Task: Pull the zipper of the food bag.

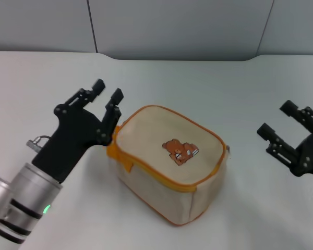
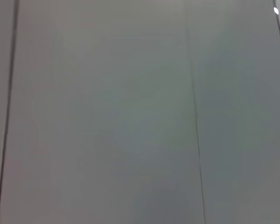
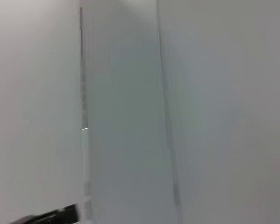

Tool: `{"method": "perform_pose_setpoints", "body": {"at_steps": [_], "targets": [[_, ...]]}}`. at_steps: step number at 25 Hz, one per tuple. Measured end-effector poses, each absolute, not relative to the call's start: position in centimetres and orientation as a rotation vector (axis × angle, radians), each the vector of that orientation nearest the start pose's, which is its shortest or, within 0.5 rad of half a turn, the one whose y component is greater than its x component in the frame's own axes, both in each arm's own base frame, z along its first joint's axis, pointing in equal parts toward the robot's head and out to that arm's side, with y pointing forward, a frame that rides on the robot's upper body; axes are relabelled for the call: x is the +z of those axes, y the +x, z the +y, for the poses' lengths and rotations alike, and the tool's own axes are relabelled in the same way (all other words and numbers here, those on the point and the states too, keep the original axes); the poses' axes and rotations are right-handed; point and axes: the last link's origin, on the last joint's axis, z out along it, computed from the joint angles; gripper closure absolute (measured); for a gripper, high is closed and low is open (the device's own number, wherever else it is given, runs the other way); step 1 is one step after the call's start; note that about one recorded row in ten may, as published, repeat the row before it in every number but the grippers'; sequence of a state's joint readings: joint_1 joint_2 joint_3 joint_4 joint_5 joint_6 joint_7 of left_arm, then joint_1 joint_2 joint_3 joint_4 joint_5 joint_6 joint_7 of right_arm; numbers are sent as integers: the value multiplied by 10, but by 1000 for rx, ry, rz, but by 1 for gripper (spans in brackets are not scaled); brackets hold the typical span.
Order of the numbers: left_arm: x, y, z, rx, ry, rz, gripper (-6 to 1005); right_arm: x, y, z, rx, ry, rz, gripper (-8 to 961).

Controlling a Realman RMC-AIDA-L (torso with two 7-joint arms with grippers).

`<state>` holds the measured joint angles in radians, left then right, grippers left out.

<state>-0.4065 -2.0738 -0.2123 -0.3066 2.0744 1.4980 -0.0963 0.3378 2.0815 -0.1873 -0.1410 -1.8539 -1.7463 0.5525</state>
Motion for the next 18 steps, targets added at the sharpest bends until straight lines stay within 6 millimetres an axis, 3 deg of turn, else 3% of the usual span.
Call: {"method": "perform_pose_setpoints", "body": {"at_steps": [3,7,11,13,15,18], "targets": [[-54,-260,273,-1123,-1912,-306,715,-7,301,249,1149,-2197,352,216],[-40,-270,272,-1191,-2016,-333,598,-2,297,252,1129,-2393,369,216],[-24,-279,273,-1166,-2332,-338,467,-2,289,251,1050,-2659,321,216],[-22,-280,271,-1139,-2429,-326,398,-3,287,251,1042,-2698,306,216],[-17,-281,260,-1061,-2663,-228,326,-4,284,252,1032,-2754,286,216],[-16,-282,254,-1030,-2732,-183,211,-7,281,253,1027,-2794,281,216]]}}
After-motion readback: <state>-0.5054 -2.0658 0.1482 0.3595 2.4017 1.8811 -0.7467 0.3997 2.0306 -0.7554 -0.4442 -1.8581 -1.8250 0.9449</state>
